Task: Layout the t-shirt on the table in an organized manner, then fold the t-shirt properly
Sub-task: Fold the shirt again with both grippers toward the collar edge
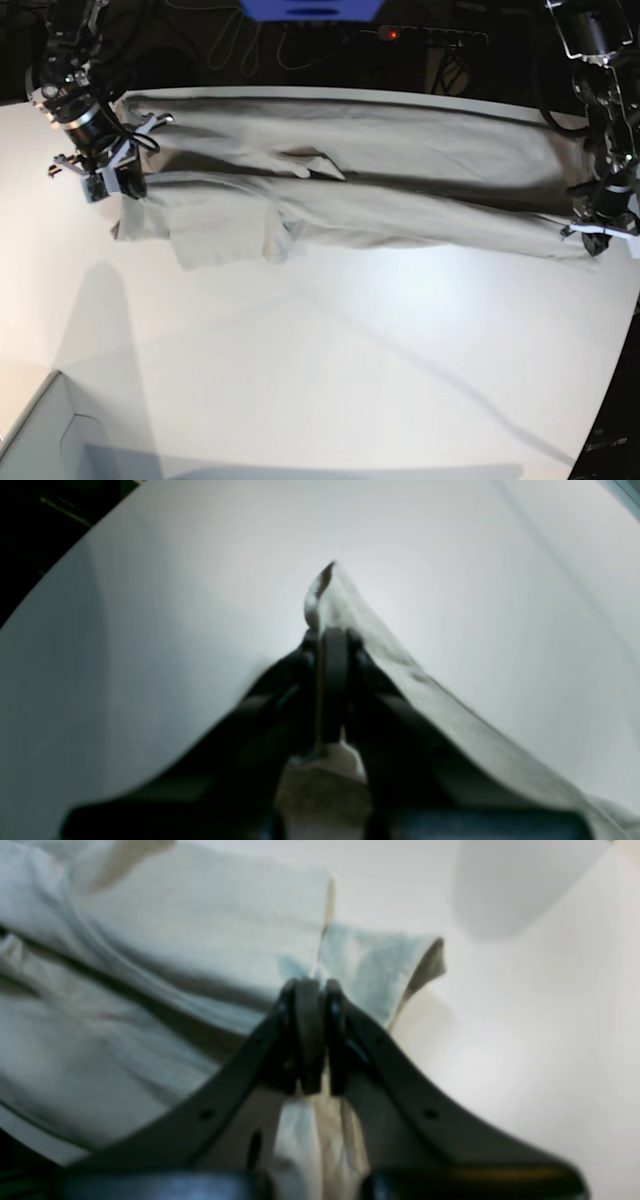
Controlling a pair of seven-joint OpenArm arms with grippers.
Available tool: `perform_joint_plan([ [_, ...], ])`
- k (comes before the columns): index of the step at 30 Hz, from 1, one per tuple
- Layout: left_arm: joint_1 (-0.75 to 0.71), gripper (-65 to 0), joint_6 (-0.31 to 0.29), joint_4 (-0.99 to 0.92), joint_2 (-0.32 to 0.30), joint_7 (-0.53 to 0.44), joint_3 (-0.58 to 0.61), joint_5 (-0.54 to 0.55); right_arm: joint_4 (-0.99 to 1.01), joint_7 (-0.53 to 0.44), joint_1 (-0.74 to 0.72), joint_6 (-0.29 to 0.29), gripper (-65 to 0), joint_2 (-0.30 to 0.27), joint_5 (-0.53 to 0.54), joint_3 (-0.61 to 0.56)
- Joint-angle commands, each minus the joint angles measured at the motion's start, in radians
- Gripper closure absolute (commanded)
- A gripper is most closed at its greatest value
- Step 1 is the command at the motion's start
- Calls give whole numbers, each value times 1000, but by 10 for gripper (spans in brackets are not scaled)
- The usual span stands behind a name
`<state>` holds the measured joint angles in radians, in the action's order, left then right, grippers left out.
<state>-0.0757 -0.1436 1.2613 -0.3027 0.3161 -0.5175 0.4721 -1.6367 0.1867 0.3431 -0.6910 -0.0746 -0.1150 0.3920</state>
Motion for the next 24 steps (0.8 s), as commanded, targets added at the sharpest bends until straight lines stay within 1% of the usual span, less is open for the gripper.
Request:
perform_joint_plan([
  [1, -11, 0, -4, 25, -19, -27, -7, 4, -6, -25, 1, -7, 0, -3, 18, 3],
  [7, -36, 0, -4, 30, -19, -28, -10, 6, 100, -25, -35, -7, 0, -6, 18, 5],
  [9, -49, 0, -4, 31, -17, -28, -34, 7, 143, -25, -51, -7, 0, -8, 16, 5],
  [13, -54, 0, -6, 36, 7, -28, -72, 7, 197, -26, -63, -7, 0, -9, 15, 3],
  [20, -55, 0, -6, 21, 9, -25, -83, 1, 298, -115, -77, -7, 0, -9, 10, 5],
  [24, -55, 0, -6, 11, 9, -21, -83, 0, 342, -122, -78, -7, 0, -11, 10, 5],
])
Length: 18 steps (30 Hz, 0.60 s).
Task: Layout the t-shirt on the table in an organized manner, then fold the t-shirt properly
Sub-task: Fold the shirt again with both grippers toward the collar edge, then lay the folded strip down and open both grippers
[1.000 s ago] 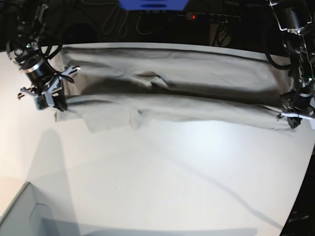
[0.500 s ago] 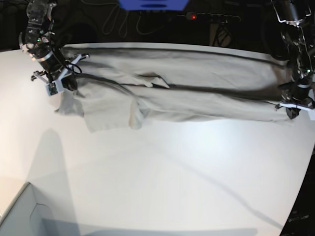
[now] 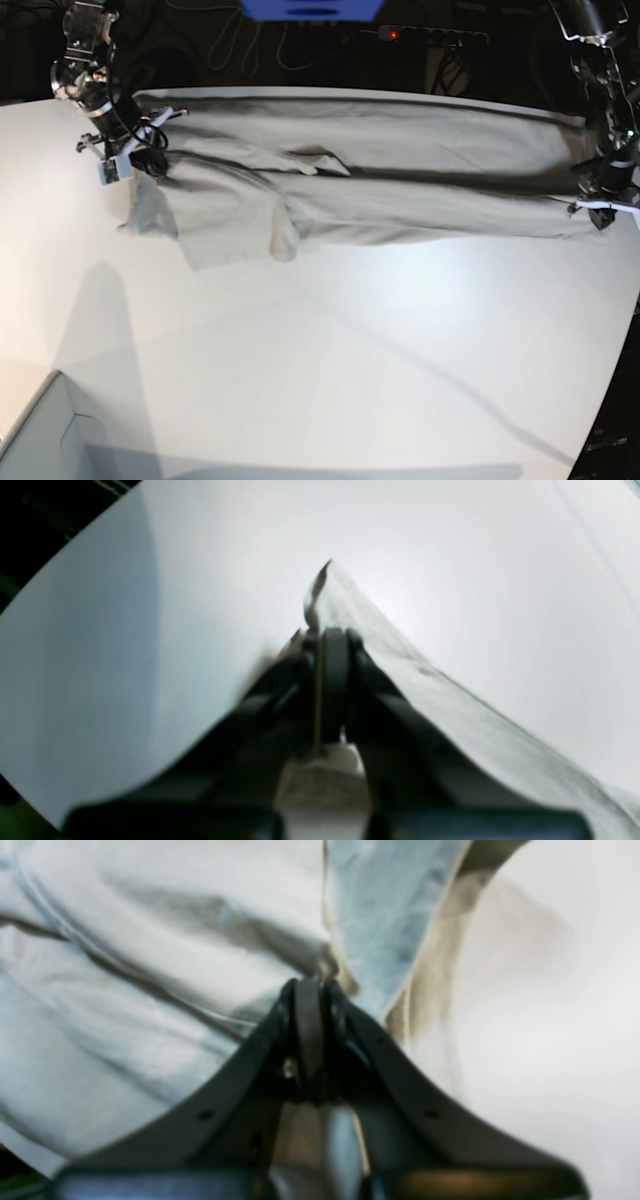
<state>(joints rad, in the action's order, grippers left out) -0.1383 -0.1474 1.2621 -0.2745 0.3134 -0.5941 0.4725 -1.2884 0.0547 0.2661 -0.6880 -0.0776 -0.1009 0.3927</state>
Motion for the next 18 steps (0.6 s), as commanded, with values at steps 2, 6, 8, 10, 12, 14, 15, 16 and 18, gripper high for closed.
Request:
perform_joint_plan([
  [2, 7, 0, -2, -25, -21, -18, -7, 4, 13, 9, -8, -10, 0, -9, -4, 4],
  [6, 9, 0, -2, -83, -27, -23, -7, 4, 19, 9, -17, -10, 0, -17, -4, 5],
  [8, 6, 0, -2, -74, -25, -23, -7, 5, 19, 10, -18, -10, 0, -18, -4, 5],
  [10, -13, 0, -2, -45, -24, -23, -8, 5, 19, 12, -20, -10, 0, -20, -4, 5],
  [12, -27, 0, -2, 14, -21, -24, -8, 5, 19, 12, -20, -10, 0, -20, -4, 5],
  [14, -47, 0, -2, 66, -19, -24, -8, 5, 19, 12, -20, -10, 0, -18, -4, 5],
  [15, -53, 0, -2, 83, -19, -24, -8, 5, 19, 15, -20, -10, 0, -18, -4, 5],
  [16, -56, 0, -2, 92, -19, -24, -8, 5, 19, 15, -20, -10, 0, -18, -4, 5],
  [18, -65, 0, -2, 90, -18, -24, -8, 5, 19, 14, -20, -10, 0, -17, -4, 5],
])
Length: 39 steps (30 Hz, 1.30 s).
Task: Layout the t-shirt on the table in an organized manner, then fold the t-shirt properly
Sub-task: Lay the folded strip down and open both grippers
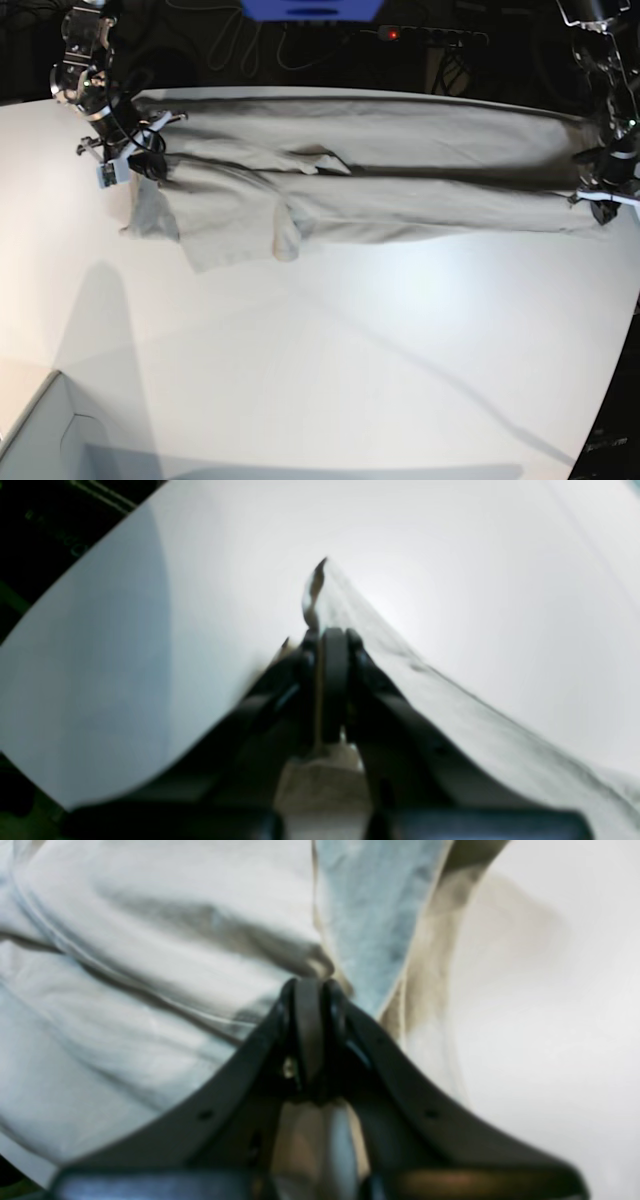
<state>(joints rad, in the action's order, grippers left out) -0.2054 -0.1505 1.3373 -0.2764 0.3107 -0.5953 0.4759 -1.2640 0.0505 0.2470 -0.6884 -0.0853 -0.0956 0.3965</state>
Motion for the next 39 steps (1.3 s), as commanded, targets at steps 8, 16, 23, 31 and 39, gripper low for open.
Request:
perform_joint_plan([
  [8, 10, -23, 1, -117, -16, -14, -4, 2, -6, 24, 2, -10, 0, -14, -10, -3],
  [16, -38, -330, 1, -32, 12, -15, -12, 4, -10, 19, 4, -10, -142, -14, -10, -3],
  [23, -68, -346, 1, 95, 49, -15, -107, 2, -13, 18, -1, -10, -155, -14, -10, -3],
  [31, -13, -346, 1, 0, 47, 5, -105, 2, -69, 16, 4, -10, -160, -14, -10, 2],
  [39, 30, -346, 1, -138, 41, 71, -105, -4, -204, 24, 41, -10, -160, -12, -5, 3],
])
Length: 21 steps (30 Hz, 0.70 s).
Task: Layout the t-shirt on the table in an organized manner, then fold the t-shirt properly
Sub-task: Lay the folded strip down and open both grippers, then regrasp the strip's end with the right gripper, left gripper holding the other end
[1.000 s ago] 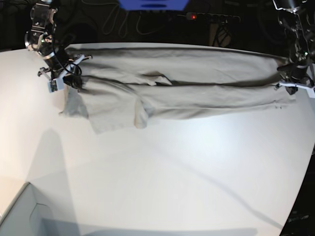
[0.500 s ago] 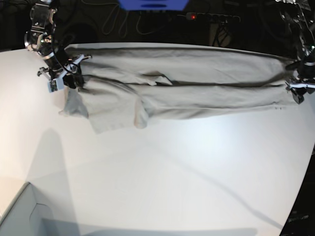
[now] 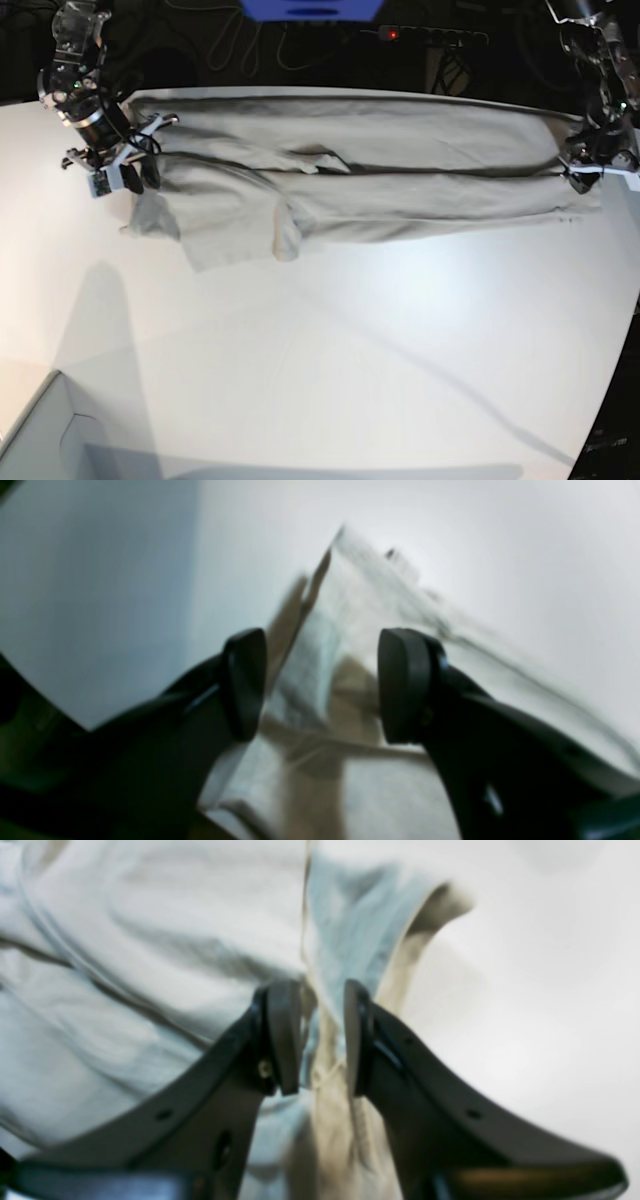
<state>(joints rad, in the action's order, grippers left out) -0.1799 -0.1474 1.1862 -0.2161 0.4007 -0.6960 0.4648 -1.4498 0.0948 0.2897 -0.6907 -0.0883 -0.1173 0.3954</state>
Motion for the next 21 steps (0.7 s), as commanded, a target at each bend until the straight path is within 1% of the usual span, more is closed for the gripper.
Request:
perform_joint_plan([
  [1, 13, -346, -2, -4, -19, -19, -4, 7, -36, -20, 7, -7, -160, -9, 17, 9],
  [3, 18, -346, -2, -36, -21, -19, -4, 5, -82, -20, 18, -7, -160, -1, 18, 38],
  [7, 20, -346, -2, -47, -18, -19, -4, 5, -162, -20, 10, -7, -171, 37, 20, 87],
  [9, 21, -346, -2, -48, -15, -19, -4, 5, -180, -19, -11, -7, -214, 35, 15, 69],
  [10, 29, -346, -2, -48, -15, -19, -3, 5, -179, -13, -36, -7, -247, 34, 12, 46],
  [11, 39, -346, -2, -50, -15, -16, 5, 5, -179, 12, -54, -7, -277, 31, 9, 23],
  [13, 43, -346, -2, -50, -19, -18, 34, 4, -177, 101, -113, -7, -342, 14, -26, -43],
  [15, 44, -346, -2, -50, -21, -18, 51, 4, -156, 191, -180, -7, -383, 2, -42, -115],
  [18, 46, -346, -2, -50, -19, -18, 60, 4, -53, 291, -309, -7, -392, -6, -43, -168],
  [21, 47, -346, -2, -50, -15, -18, 60, 4, 126, 343, -445, -7, -392, -9, -45, -168],
])
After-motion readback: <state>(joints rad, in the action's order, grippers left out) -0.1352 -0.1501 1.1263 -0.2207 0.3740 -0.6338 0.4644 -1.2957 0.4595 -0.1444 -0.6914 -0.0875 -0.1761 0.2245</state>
